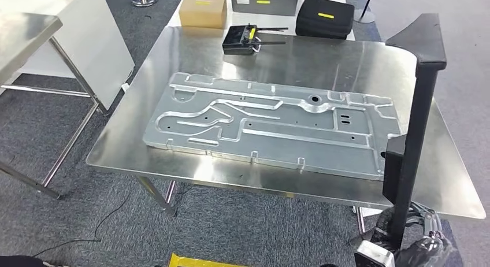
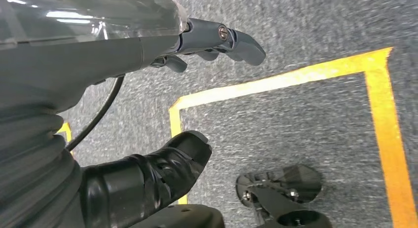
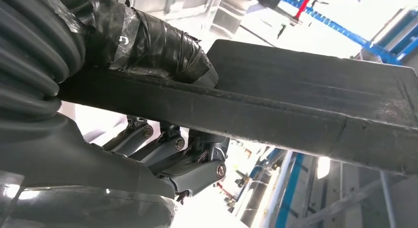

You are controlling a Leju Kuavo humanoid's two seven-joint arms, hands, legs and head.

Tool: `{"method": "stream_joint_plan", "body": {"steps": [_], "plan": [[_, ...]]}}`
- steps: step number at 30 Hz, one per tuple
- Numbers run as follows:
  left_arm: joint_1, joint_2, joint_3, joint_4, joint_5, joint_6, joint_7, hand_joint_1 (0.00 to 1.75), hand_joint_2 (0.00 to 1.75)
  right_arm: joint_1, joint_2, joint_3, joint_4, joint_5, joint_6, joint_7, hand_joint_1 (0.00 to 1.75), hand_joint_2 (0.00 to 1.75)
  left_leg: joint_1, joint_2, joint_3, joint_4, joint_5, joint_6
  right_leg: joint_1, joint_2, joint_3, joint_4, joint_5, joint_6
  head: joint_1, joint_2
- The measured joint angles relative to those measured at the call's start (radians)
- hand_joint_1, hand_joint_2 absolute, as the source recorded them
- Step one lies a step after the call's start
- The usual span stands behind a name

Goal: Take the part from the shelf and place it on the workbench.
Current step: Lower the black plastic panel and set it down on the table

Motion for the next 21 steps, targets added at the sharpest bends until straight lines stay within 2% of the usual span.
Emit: {"method": "stream_joint_plan", "body": {"steps": [2,4,6,7,8,9,10,12,13,14,16,18,21], "plan": [[-0.003,0.000,0.000,0.000,-0.001,0.000,0.000,0.00,1.75,0.002,0.000,0.000,-0.001,0.002,0.000,0.000,1.75,1.75,-0.001,0.005,0.004,0.000,-0.004,-0.011,-0.001,0.013,-0.001,-0.002,0.003,-0.009,0.000,0.000],[-0.004,0.000,0.000,0.000,-0.001,0.000,0.000,0.00,1.75,0.003,0.000,0.000,-0.003,0.003,0.000,-0.001,1.75,1.75,0.002,-0.017,-0.006,0.033,-0.030,-0.022,-0.006,0.022,0.001,-0.008,0.007,-0.021,-0.001,0.000],[-0.002,0.000,0.000,0.000,-0.001,0.000,0.000,0.00,1.75,0.002,0.000,0.000,-0.004,0.005,0.000,-0.001,1.75,1.75,0.006,-0.049,-0.055,0.145,-0.094,-0.029,-0.008,0.030,0.003,-0.010,0.008,-0.029,-0.001,0.000],[-0.001,0.000,0.000,0.000,-0.001,0.000,0.000,0.00,1.75,0.002,0.000,0.000,-0.004,0.005,0.000,-0.001,1.75,1.75,0.006,-0.056,-0.089,0.215,-0.124,-0.032,-0.008,0.035,0.002,-0.009,0.008,-0.031,-0.001,0.000],[0.001,0.000,0.000,0.000,-0.001,0.000,0.000,0.00,1.75,0.002,0.000,0.000,-0.004,0.005,0.000,-0.001,1.75,1.75,0.007,-0.058,-0.118,0.270,-0.141,-0.033,-0.007,0.040,0.002,-0.008,0.007,-0.032,-0.001,0.000],[0.002,0.000,0.000,0.000,-0.001,0.000,0.000,0.00,1.75,0.003,0.000,0.001,-0.004,0.006,0.000,-0.001,1.75,1.75,0.007,-0.059,-0.133,0.293,-0.136,-0.034,-0.007,0.046,0.002,-0.006,0.005,-0.033,-0.001,0.000],[0.004,0.000,0.000,0.000,-0.001,0.000,0.000,0.00,1.75,0.003,-0.001,0.004,-0.004,0.006,0.000,-0.001,1.75,1.75,0.007,-0.059,-0.129,0.274,-0.110,-0.033,-0.007,0.051,0.004,-0.004,0.003,-0.033,-0.001,0.000],[0.004,0.000,0.000,0.000,-0.002,0.000,0.001,0.00,1.75,0.003,-0.001,0.017,-0.005,0.011,0.000,-0.001,1.75,1.75,0.008,-0.061,-0.080,0.148,-0.031,-0.028,-0.007,0.061,0.007,0.001,-0.002,-0.030,-0.001,0.000],[0.004,0.000,0.000,0.000,-0.004,0.000,0.001,0.00,1.75,0.002,-0.001,0.026,-0.006,0.018,0.000,-0.001,1.75,1.75,0.007,-0.064,-0.054,0.083,-0.004,-0.024,-0.005,0.064,0.007,0.005,-0.006,-0.027,-0.001,0.000],[0.003,0.000,0.000,0.000,-0.005,0.000,0.001,0.00,1.75,0.002,-0.001,0.034,-0.009,0.029,0.000,-0.001,1.75,1.75,0.005,-0.068,-0.036,0.040,0.010,-0.020,-0.004,0.066,0.007,0.007,-0.007,-0.022,-0.001,0.000],[0.001,0.000,0.000,0.000,-0.007,0.000,0.001,0.00,1.75,0.001,-0.002,0.051,-0.014,0.049,0.000,-0.002,1.75,1.75,0.004,-0.072,-0.027,0.015,0.012,-0.019,0.001,0.068,0.004,0.012,-0.010,-0.021,-0.001,0.000],[0.002,0.000,0.000,0.000,-0.007,0.000,0.002,0.00,1.75,0.000,-0.003,0.068,-0.015,0.060,0.000,-0.002,1.75,1.75,0.004,-0.072,-0.028,0.014,0.015,-0.020,0.001,0.068,0.003,0.011,-0.011,-0.024,-0.001,0.000],[0.001,0.000,-0.001,0.000,-0.008,0.000,0.002,0.00,1.75,-0.002,-0.005,0.086,-0.015,0.071,0.000,-0.002,1.75,1.75,0.001,-0.073,-0.029,0.015,0.014,-0.016,-0.002,0.068,0.005,0.007,-0.008,-0.020,-0.001,0.000]]}}
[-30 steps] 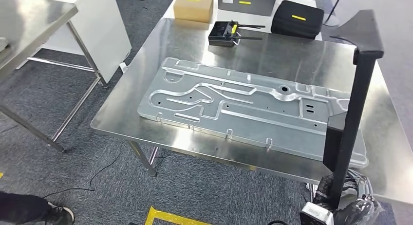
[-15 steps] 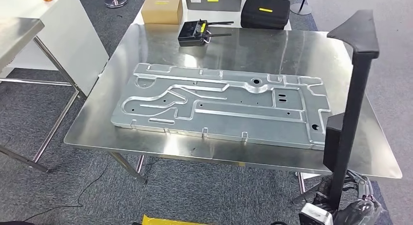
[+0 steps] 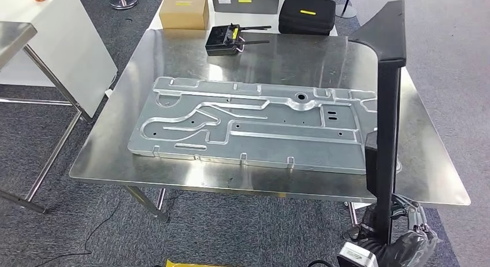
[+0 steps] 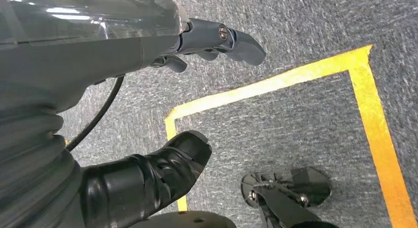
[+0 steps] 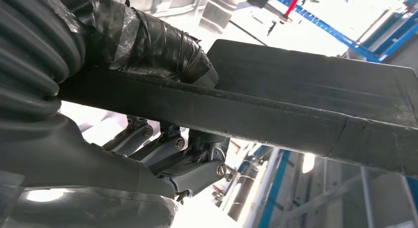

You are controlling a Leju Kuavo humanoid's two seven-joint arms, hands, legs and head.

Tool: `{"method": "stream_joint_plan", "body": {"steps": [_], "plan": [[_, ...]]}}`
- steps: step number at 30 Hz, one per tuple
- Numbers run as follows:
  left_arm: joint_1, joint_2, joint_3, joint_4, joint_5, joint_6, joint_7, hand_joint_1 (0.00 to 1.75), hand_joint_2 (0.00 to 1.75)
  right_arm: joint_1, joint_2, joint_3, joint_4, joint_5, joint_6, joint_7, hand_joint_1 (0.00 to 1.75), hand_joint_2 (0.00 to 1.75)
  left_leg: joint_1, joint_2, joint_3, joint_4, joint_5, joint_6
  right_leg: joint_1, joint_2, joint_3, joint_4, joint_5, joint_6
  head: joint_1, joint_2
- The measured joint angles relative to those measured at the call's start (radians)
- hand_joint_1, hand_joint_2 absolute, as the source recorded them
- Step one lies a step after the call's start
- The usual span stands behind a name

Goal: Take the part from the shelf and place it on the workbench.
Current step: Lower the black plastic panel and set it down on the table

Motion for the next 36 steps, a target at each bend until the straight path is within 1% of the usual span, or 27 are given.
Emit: {"method": "stream_joint_plan", "body": {"steps": [3,7,16,21,24,27,29,33,36], "plan": [[-0.001,0.000,0.000,0.000,-0.001,0.000,-0.001,0.00,1.75,-0.003,-0.002,0.008,0.000,0.010,0.000,0.000,1.75,1.75,-0.001,0.000,0.000,0.001,-0.001,0.005,-0.001,0.000,0.002,-0.004,0.002,0.006,0.000,0.000],[-0.001,0.000,-0.001,0.000,-0.003,0.000,-0.001,0.00,1.75,-0.010,-0.006,0.025,-0.001,0.013,0.000,0.000,1.75,1.75,-0.001,0.000,0.000,0.001,-0.001,0.007,-0.001,0.000,0.002,-0.006,0.002,0.013,0.000,0.000],[-0.002,0.000,-0.006,0.000,-0.010,-0.002,0.001,0.00,1.75,-0.027,-0.014,0.053,-0.028,0.016,0.000,0.000,1.75,1.75,-0.001,0.000,0.000,0.001,-0.001,0.007,0.000,0.000,0.002,-0.005,0.002,0.014,0.000,0.000],[-0.002,0.001,-0.014,0.000,-0.022,-0.032,-0.008,0.00,1.75,-0.054,-0.025,0.075,-0.037,0.043,0.000,0.000,1.75,1.75,-0.001,0.000,0.001,0.000,-0.001,0.007,0.000,0.000,0.001,-0.004,0.002,0.014,0.000,0.000],[-0.004,0.001,-0.024,0.000,-0.033,-0.049,-0.010,0.00,1.75,-0.094,-0.037,0.092,-0.033,0.066,0.000,0.000,1.75,1.75,-0.001,0.000,0.001,0.000,-0.001,0.006,0.000,0.000,0.001,-0.003,0.002,0.014,0.000,0.000],[-0.011,0.001,-0.032,0.000,-0.045,-0.066,-0.006,0.00,1.75,-0.158,-0.053,0.103,-0.014,0.087,0.000,0.006,1.75,1.75,-0.001,0.000,0.001,0.000,0.000,0.006,0.000,0.000,0.001,-0.003,0.002,0.013,0.000,0.000],[-0.017,0.001,-0.041,0.000,-0.052,-0.074,-0.003,0.00,1.75,-0.208,-0.064,0.106,0.008,0.107,0.000,0.029,1.75,1.75,-0.001,0.000,0.001,0.000,0.001,0.006,0.000,0.000,0.001,-0.003,0.002,0.013,0.000,0.000],[-0.028,0.001,-0.056,0.000,-0.065,-0.087,0.006,0.00,1.75,-0.318,-0.086,0.110,0.061,0.151,0.001,0.104,1.75,1.75,-0.001,0.000,0.001,0.000,0.002,0.006,0.000,0.000,0.001,-0.003,0.003,0.013,0.000,0.000],[-0.032,0.001,-0.066,0.000,-0.069,-0.090,0.011,0.00,1.75,-0.373,-0.099,0.114,0.094,0.166,0.001,0.127,1.75,1.75,-0.001,0.000,0.001,0.000,0.002,0.006,0.000,0.000,0.001,-0.003,0.003,0.013,0.000,0.000]]}}
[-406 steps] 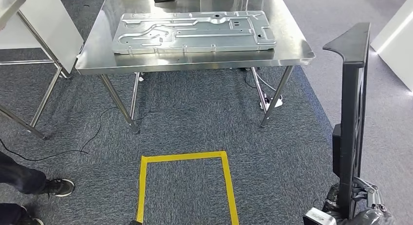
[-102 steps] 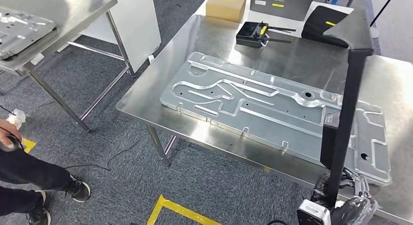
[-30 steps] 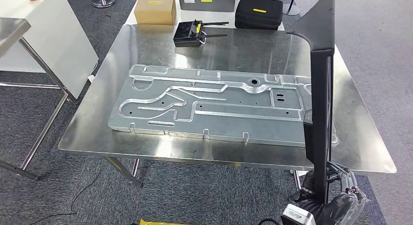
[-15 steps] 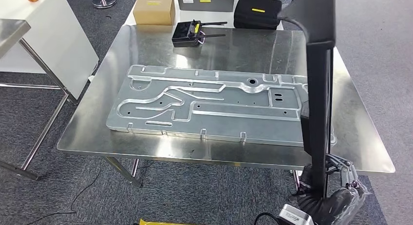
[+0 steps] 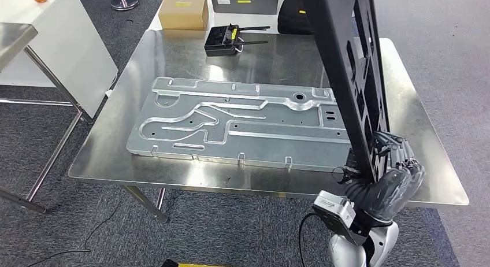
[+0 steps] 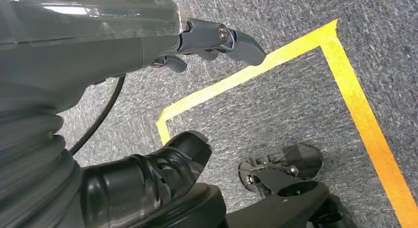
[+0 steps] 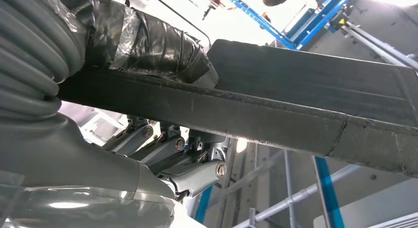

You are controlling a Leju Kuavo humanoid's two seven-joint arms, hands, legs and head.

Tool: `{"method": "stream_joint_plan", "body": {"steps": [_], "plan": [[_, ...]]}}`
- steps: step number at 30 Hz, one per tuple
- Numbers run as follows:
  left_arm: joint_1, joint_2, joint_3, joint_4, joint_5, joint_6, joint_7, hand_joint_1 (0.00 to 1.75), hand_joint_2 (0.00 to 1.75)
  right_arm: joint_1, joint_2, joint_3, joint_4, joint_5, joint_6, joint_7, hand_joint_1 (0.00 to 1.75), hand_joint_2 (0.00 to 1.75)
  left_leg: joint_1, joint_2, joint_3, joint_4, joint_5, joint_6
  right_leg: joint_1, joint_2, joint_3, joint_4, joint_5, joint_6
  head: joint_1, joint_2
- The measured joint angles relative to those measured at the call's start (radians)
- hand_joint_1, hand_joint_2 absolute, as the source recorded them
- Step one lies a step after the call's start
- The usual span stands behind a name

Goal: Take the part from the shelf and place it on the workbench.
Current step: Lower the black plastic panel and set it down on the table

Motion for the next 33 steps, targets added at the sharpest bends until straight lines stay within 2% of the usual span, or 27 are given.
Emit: {"method": "stream_joint_plan", "body": {"steps": [4,7,11,17,20,23,28,33], "plan": [[-0.001,0.000,-0.007,0.000,-0.004,-0.002,0.002,0.00,1.75,-0.032,-0.011,0.006,0.025,0.017,0.000,0.015,1.66,1.75,0.000,0.000,-0.001,0.000,0.000,0.000,0.000,0.000,-0.001,0.000,0.000,0.000,0.000,0.000],[-0.006,0.000,-0.012,0.000,-0.009,-0.007,0.005,0.00,1.75,-0.078,-0.024,0.010,0.051,0.065,0.000,0.068,1.64,1.75,0.000,0.000,-0.002,0.000,0.000,0.000,0.000,0.000,-0.002,0.000,0.000,0.000,0.000,0.000],[-0.016,0.000,-0.024,0.000,-0.019,-0.007,0.025,0.00,0.00,-0.176,-0.054,0.021,0.121,0.175,0.000,0.188,1.64,1.75,0.000,0.000,-0.002,0.000,0.001,0.000,0.000,0.000,-0.002,0.000,0.001,0.000,0.000,0.000],[-0.030,0.000,-0.056,0.000,-0.047,-0.004,0.066,0.00,0.00,-0.361,-0.126,0.065,0.291,0.451,0.000,0.421,1.71,1.75,0.000,0.000,-0.003,0.000,0.003,-0.001,0.000,0.000,-0.003,0.000,0.003,0.001,0.000,0.000],[-0.036,0.000,-0.071,0.000,-0.050,-0.010,0.079,0.00,0.00,-0.467,-0.176,0.104,0.407,0.519,0.000,0.517,1.71,1.75,0.000,0.000,-0.003,0.001,0.003,-0.001,0.000,0.000,-0.003,0.001,0.003,0.001,0.000,0.000],[-0.037,0.000,-0.082,0.000,-0.051,-0.015,0.085,0.00,0.00,-0.537,-0.209,0.129,0.489,0.533,0.000,0.546,1.71,1.75,0.000,-0.001,-0.003,0.001,0.003,0.000,0.000,0.000,-0.003,0.001,0.003,0.001,0.000,0.000],[-0.038,0.000,-0.089,0.000,-0.052,-0.016,0.087,0.00,0.00,-0.585,-0.236,0.150,0.560,0.548,0.000,0.565,1.69,1.75,0.000,-0.001,-0.004,0.001,0.003,0.000,0.000,-0.001,-0.004,0.001,0.003,0.001,0.000,0.000],[-0.037,0.000,-0.103,0.000,-0.056,-0.020,0.093,0.00,0.00,-0.651,-0.272,0.191,0.657,0.601,0.014,0.665,1.67,1.75,0.000,-0.001,-0.007,0.001,0.004,0.000,0.000,-0.001,-0.006,0.001,0.003,0.001,0.000,0.000]]}}
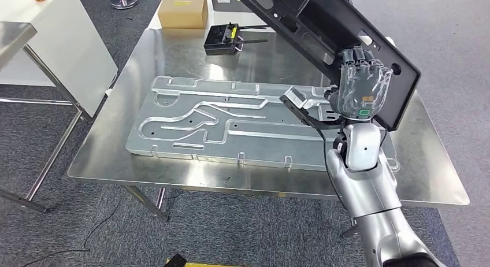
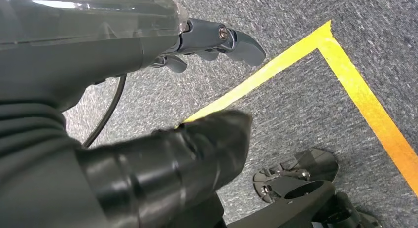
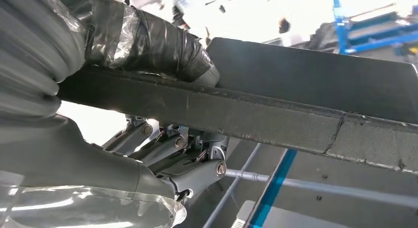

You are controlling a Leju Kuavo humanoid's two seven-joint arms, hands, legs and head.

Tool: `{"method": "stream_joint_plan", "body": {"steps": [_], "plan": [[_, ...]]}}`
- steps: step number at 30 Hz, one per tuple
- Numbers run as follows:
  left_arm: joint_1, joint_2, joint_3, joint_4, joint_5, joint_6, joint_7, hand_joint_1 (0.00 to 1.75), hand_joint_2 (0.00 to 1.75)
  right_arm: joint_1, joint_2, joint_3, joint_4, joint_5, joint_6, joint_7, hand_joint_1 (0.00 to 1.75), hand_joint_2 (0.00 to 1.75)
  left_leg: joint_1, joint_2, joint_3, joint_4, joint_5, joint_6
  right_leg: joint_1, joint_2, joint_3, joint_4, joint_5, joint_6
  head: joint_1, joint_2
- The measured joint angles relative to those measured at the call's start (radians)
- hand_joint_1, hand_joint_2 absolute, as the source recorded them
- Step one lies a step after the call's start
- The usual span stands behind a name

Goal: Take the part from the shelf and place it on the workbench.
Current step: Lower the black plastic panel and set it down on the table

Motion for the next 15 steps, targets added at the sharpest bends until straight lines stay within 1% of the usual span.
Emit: {"method": "stream_joint_plan", "body": {"steps": [3,6,10,15], "plan": [[0.000,0.000,-0.006,0.000,0.001,-0.001,0.002,0.00,0.00,-0.064,-0.035,0.068,0.093,0.007,0.017,0.082,1.68,1.75,0.000,0.000,0.000,0.000,0.001,0.000,0.000,0.000,0.000,0.000,0.001,0.000,0.000,0.000],[0.000,0.000,-0.012,0.000,0.006,-0.001,0.003,0.00,0.00,-0.110,-0.061,0.143,0.178,0.008,0.030,0.128,1.64,1.75,0.000,0.000,0.000,0.000,0.001,0.000,0.000,0.000,0.000,0.000,0.001,0.000,0.000,0.000],[-0.001,0.000,-0.022,0.000,0.015,0.000,0.007,0.00,0.00,-0.141,-0.078,0.253,0.294,0.008,0.048,0.156,1.69,1.75,0.000,0.000,0.000,0.000,0.001,0.000,0.000,0.000,0.000,0.000,0.001,0.000,0.000,0.000],[-0.002,0.000,-0.029,0.000,0.020,0.000,0.012,0.00,0.00,-0.138,-0.079,0.348,0.444,0.008,0.041,0.176,1.68,1.75,0.000,-0.001,-0.001,0.000,0.001,0.000,0.000,-0.001,-0.001,0.000,0.001,0.000,0.000,0.000]]}}
